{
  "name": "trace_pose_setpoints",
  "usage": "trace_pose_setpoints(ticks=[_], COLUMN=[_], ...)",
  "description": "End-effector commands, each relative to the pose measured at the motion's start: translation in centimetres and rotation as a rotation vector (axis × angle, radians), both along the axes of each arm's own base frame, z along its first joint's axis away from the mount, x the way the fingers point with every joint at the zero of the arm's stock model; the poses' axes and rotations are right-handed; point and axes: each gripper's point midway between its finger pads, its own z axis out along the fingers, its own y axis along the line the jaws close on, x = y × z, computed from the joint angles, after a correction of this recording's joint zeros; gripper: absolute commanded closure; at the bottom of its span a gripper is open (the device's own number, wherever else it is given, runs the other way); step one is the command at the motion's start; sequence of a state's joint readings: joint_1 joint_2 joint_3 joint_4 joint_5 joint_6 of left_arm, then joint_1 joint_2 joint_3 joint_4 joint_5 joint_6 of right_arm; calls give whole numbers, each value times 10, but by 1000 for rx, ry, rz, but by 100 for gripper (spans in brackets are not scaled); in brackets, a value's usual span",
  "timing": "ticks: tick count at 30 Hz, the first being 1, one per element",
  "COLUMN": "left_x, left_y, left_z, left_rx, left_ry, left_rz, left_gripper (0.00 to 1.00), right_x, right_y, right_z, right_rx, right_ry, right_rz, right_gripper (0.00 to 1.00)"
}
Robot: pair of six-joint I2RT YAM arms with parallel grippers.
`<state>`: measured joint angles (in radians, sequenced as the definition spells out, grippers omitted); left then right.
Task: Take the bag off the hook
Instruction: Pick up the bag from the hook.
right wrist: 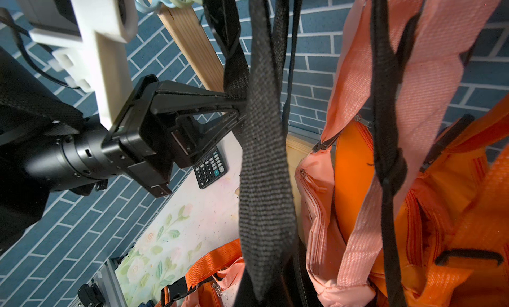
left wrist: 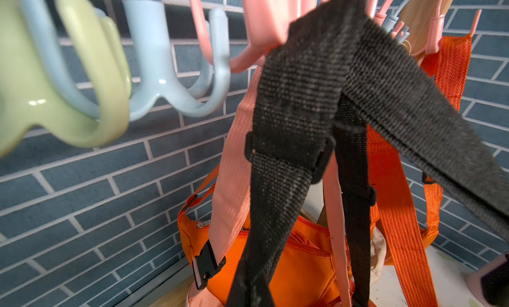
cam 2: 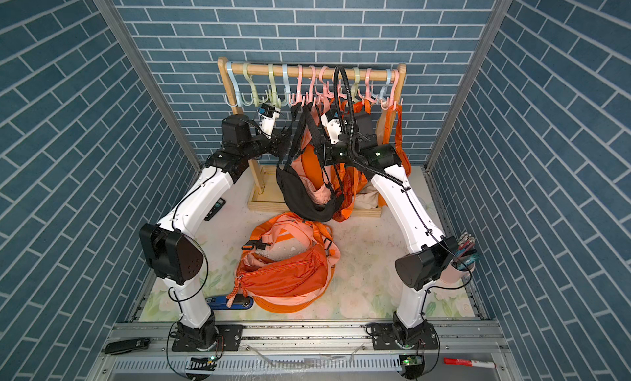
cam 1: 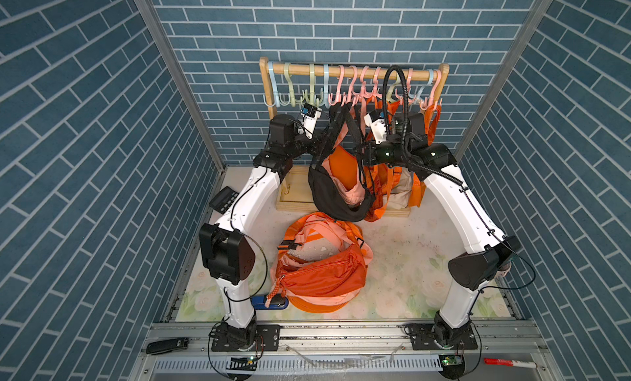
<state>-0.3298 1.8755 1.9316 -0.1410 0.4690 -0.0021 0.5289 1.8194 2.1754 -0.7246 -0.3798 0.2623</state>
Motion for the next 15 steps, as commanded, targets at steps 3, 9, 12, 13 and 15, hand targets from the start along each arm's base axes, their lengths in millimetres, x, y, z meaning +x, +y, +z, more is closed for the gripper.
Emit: trace_pose_setpoints(ticks=[3,9,12,13,15], left_x=[-17,-32,-40,-42,-47], left_y=[10,19,23,23,24], left_z=[46,77,95,100,111], left_rx=[-21,-43,-59,-62,-73], left_ry=[-97,-157,-186,-191,-200], left_rz=[23,50,52,51,48], left_gripper=[100,100,100,100,100], right_x=[-9,-1,5,6,11], right_y=[-6,-2,-3,-3,-3], right_z=[22,35,42,46,51], right_rx=[8,24,24,26,29], right_ry=[-71,-100,-122,-130,-144], right_rz=[10,6,-10,-13,-24], right_gripper=[100,100,100,100,100])
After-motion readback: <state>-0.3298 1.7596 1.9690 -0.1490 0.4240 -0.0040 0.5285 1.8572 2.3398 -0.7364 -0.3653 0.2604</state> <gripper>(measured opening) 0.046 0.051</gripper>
